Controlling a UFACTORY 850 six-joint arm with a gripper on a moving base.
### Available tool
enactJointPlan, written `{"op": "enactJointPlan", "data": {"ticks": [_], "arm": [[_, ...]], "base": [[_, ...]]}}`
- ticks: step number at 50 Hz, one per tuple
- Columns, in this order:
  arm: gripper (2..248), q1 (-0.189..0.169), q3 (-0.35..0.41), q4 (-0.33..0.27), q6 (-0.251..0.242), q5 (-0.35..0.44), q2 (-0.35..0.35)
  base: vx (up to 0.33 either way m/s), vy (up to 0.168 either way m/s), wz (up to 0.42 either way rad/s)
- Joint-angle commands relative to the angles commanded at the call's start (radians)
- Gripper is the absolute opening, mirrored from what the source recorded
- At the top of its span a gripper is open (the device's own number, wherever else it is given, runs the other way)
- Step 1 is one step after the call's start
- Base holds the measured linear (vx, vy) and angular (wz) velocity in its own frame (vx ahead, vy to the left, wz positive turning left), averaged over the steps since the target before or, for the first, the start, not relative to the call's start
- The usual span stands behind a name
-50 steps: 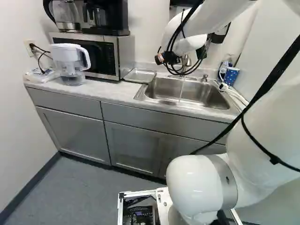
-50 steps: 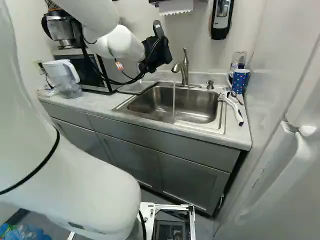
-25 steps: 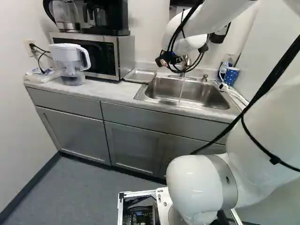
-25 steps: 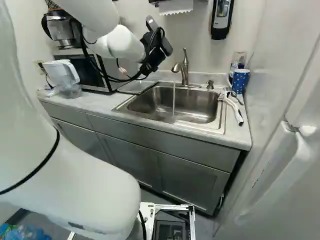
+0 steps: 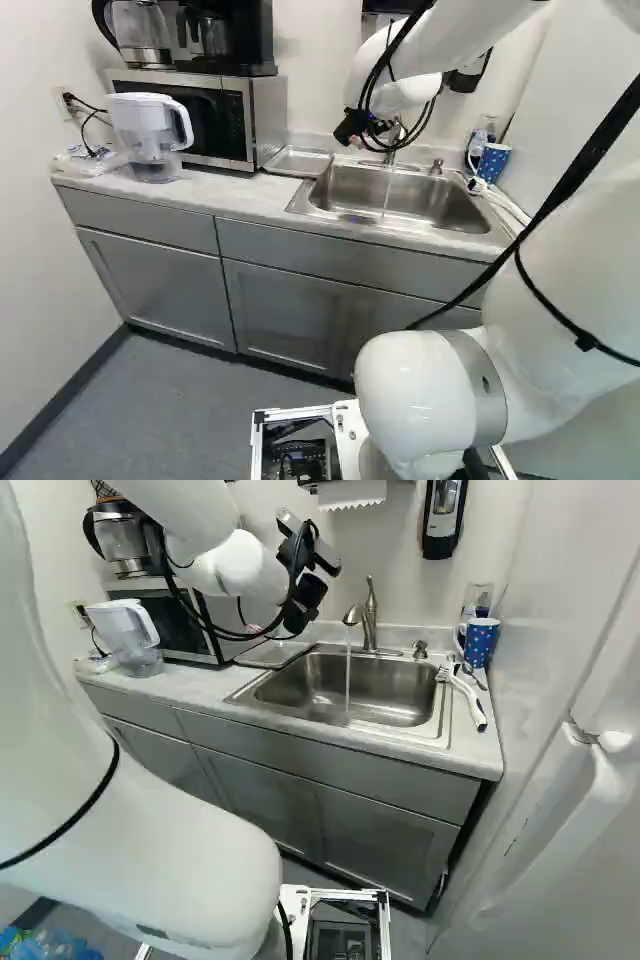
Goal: Rinse the cup and place it in the tray
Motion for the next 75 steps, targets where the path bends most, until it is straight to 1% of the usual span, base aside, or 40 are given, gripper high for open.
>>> {"op": "enactJointPlan", "data": {"ticks": [45,61,64,68,75], "arm": [[121,0.000,0.000,0.000,-0.473,0.000,0.000],[121,0.000,0.000,0.000,-0.473,0.000,0.000],[121,0.000,0.000,0.000,-0.484,0.000,0.000],[121,0.000,0.000,0.000,-0.513,0.000,0.000],[121,0.000,0.000,0.000,-0.513,0.000,0.000]], "base": [[0.000,0.000,0.000],[0.000,0.000,0.000],[0.000,0.000,0.000],[0.000,0.000,0.000],[0.000,0.000,0.000]]}}
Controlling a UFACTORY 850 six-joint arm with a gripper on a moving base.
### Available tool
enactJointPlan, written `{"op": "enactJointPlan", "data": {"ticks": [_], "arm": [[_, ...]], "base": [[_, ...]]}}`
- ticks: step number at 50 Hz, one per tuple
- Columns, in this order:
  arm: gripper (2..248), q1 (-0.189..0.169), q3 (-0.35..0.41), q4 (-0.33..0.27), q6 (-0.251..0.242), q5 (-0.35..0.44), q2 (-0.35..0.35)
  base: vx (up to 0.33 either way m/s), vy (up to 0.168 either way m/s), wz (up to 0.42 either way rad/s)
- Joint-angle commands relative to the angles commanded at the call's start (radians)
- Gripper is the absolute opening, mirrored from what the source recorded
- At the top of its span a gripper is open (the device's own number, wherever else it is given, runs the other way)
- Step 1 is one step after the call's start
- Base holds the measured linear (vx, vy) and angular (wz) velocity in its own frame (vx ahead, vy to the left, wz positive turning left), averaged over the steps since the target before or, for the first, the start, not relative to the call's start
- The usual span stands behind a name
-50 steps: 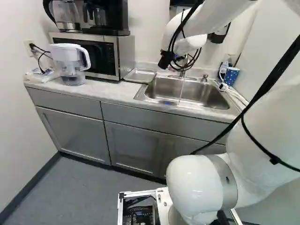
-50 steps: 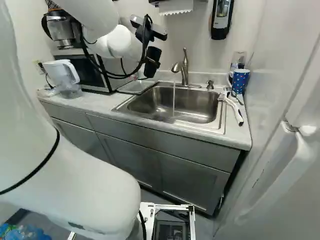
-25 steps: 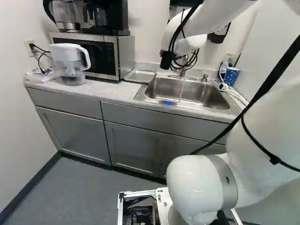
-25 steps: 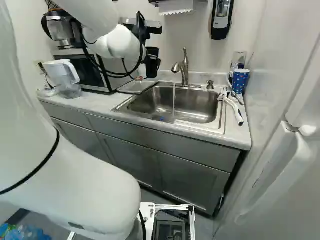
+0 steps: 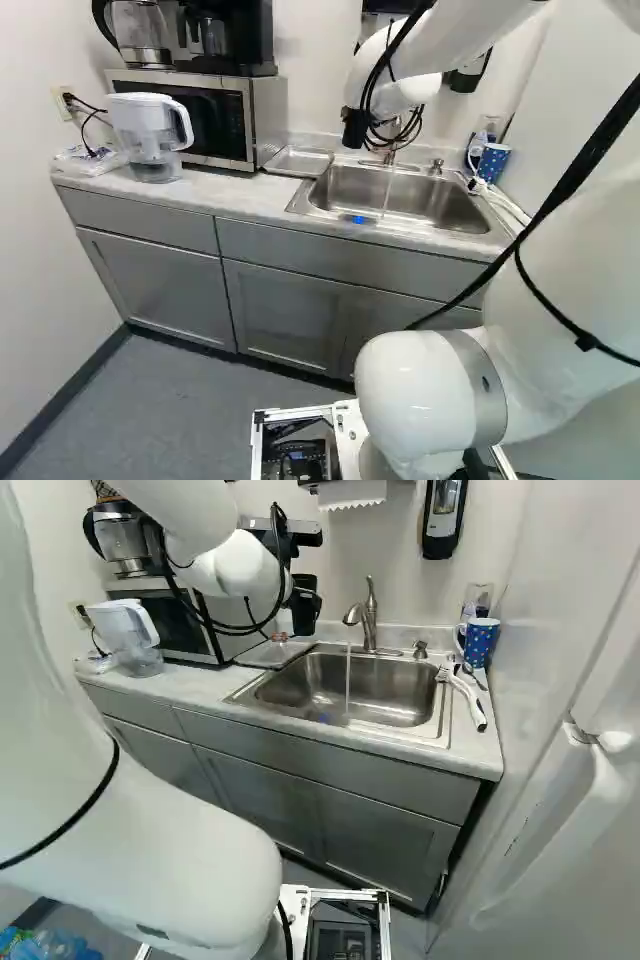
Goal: Rinse the cup and place it in the tray
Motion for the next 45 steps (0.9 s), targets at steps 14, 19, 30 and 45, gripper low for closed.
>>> {"op": "enactJointPlan", "data": {"ticks": [14,19,30,45], "arm": [[121,0.014,-0.017,0.000,0.000,0.000,-0.019],[121,0.027,-0.033,0.000,0.000,0.000,-0.036],[121,0.058,-0.067,0.000,0.000,0.000,-0.073],[121,0.098,-0.119,0.000,0.000,0.000,-0.127]], "base": [[0.000,0.000,0.000],[0.000,0.000,0.000],[0.000,0.000,0.000],[0.000,0.000,0.000]]}}
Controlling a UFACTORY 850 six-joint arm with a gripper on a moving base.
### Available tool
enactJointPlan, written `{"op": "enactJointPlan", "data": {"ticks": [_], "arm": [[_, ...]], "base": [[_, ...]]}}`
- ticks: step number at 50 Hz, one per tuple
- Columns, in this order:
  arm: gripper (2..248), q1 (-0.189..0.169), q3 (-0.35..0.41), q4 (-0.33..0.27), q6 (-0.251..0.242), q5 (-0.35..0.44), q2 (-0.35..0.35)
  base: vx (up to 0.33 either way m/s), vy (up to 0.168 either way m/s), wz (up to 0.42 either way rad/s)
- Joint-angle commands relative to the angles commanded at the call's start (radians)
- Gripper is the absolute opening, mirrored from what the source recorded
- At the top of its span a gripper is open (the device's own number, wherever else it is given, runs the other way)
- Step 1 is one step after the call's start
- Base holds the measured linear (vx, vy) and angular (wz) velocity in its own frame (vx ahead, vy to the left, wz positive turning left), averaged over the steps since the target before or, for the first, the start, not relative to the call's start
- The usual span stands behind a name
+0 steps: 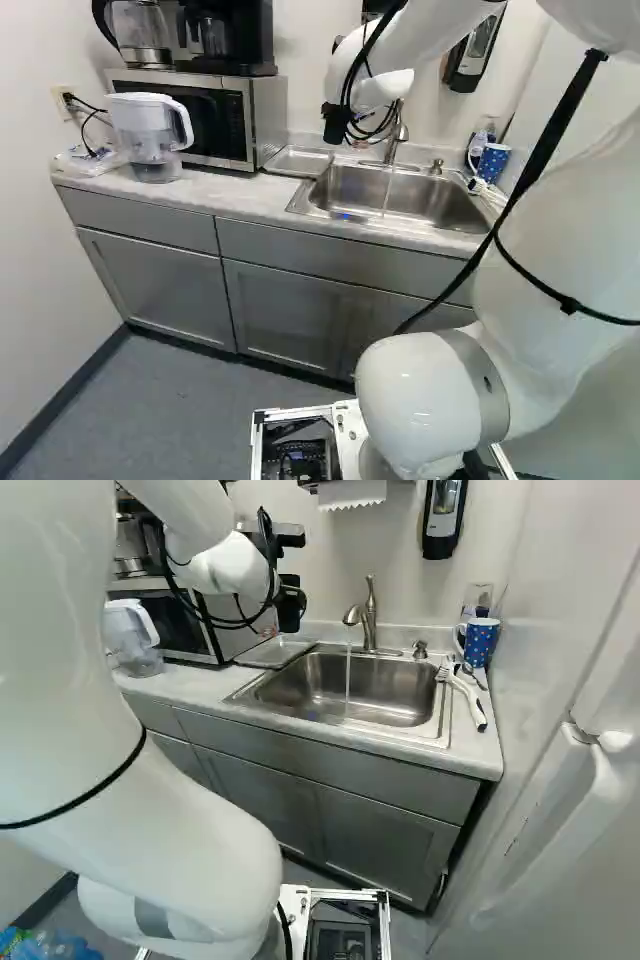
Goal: Rinse the cup and place it in the tray
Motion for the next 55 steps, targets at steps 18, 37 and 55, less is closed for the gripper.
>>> {"op": "enactJointPlan", "data": {"ticks": [18,37,55], "arm": [[121,0.040,-0.079,-0.012,0.000,0.005,-0.080],[121,0.074,-0.163,-0.040,0.000,0.032,-0.187],[121,0.088,-0.216,-0.065,0.000,0.056,-0.271]], "base": [[0.000,0.000,0.000],[0.000,0.000,0.000],[0.000,0.000,0.000]]}}
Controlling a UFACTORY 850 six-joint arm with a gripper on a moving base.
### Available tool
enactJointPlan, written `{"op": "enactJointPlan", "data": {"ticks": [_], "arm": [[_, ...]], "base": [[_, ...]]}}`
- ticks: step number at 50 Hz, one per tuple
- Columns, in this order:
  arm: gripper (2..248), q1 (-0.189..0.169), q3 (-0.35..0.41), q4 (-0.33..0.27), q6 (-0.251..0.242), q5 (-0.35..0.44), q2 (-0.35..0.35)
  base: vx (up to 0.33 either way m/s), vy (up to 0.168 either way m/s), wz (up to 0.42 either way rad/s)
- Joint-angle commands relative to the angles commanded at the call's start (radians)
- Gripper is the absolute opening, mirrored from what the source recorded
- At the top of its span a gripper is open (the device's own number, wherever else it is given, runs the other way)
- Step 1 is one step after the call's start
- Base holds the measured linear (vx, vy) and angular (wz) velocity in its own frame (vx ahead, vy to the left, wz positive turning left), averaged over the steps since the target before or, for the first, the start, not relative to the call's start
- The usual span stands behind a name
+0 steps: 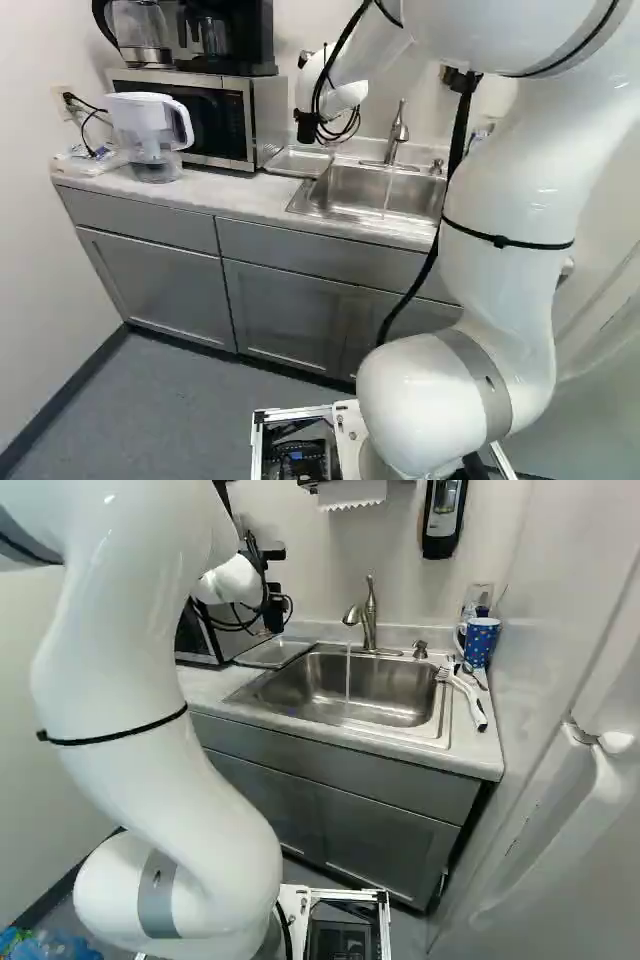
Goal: Rinse the cup and place it in the tray
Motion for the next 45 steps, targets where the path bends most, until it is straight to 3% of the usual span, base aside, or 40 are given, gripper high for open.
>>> {"op": "enactJointPlan", "data": {"ticks": [45], "arm": [[121,0.000,0.029,-0.007,0.000,0.025,-0.060]], "base": [[0.000,0.000,0.000]]}}
